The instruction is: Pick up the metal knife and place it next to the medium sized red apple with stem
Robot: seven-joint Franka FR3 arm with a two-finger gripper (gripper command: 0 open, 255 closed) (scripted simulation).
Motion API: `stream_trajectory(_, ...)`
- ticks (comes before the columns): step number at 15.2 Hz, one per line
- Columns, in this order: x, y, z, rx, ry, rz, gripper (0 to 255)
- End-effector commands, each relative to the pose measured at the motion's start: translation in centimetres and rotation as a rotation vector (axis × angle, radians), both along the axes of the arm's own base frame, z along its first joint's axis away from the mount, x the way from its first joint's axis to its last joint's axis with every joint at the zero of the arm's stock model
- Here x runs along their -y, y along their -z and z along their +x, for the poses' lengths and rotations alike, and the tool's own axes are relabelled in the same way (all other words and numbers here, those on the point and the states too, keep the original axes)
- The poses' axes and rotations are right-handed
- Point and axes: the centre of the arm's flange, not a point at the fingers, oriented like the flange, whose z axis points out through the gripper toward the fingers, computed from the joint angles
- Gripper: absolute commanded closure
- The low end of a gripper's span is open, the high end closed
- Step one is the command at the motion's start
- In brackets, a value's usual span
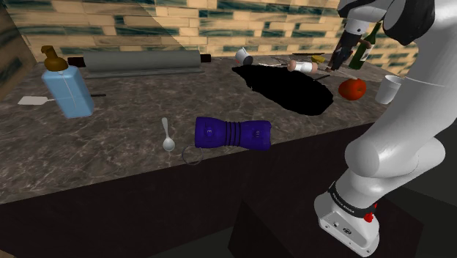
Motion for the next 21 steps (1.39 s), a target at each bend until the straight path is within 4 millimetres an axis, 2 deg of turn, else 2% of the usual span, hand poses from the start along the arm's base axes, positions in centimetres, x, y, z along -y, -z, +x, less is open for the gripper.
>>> stream_trajectory(1, 0.0, 1.0, -0.1, 0.000, 0.000, 0.000, 255)
stream_trajectory(21, 0.0, 11.6, -0.1, 0.000, 0.000, 0.000, 255)
